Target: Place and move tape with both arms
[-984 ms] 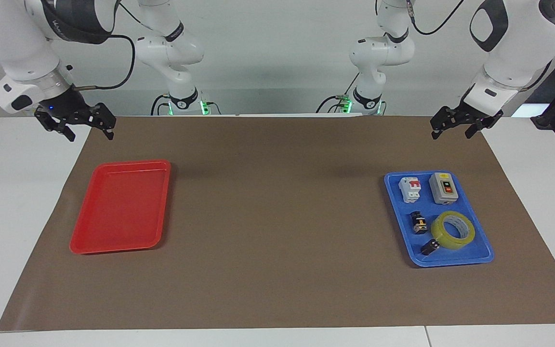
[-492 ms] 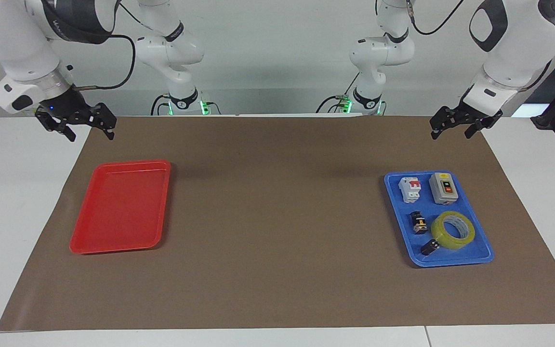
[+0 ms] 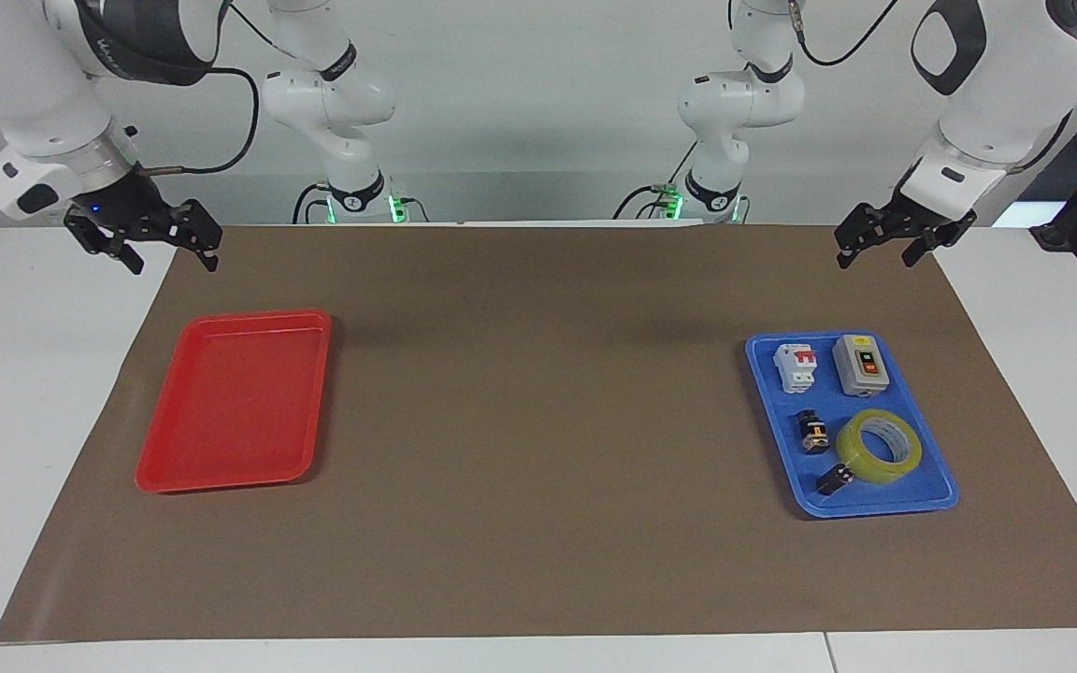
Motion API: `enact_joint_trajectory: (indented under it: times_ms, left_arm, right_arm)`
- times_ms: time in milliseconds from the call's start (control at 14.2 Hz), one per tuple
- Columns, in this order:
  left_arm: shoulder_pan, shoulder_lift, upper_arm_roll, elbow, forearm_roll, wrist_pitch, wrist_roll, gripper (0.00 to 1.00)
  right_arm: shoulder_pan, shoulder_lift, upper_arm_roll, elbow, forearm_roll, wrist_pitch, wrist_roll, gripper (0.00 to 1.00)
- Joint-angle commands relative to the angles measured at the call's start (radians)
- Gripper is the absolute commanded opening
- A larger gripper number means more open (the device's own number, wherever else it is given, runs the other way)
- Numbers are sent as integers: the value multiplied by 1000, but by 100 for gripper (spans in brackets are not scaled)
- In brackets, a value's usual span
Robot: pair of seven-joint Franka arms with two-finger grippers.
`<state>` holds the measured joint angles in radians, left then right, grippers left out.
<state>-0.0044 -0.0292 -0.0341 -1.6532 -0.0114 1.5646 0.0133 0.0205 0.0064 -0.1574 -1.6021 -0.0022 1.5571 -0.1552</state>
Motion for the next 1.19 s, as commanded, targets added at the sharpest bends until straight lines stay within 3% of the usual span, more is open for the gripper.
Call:
enact_joint_trajectory:
  times_ms: [0, 351, 492, 843, 1124]
  left_arm:
    - [4, -18, 3, -14, -25, 23, -4, 100]
    - [26, 2, 6, -46, -19, 138, 33, 100]
    - [73, 43, 6, -59, -18, 218, 34, 100]
    - [116, 234, 6, -49, -13, 432, 34, 100]
    - [164, 337, 7, -77, -13, 601, 34, 100]
  right_arm:
    - [-5, -19, 2, -18, 21, -3, -24, 100]
    - [-8, -19, 2, -18, 21, -3, -24, 100]
    - [-8, -19, 1, -18, 21, -3, -23, 100]
    - [-8, -19, 2, -18, 21, -3, -24, 100]
    - [1, -19, 2, -19, 21, -5, -21, 100]
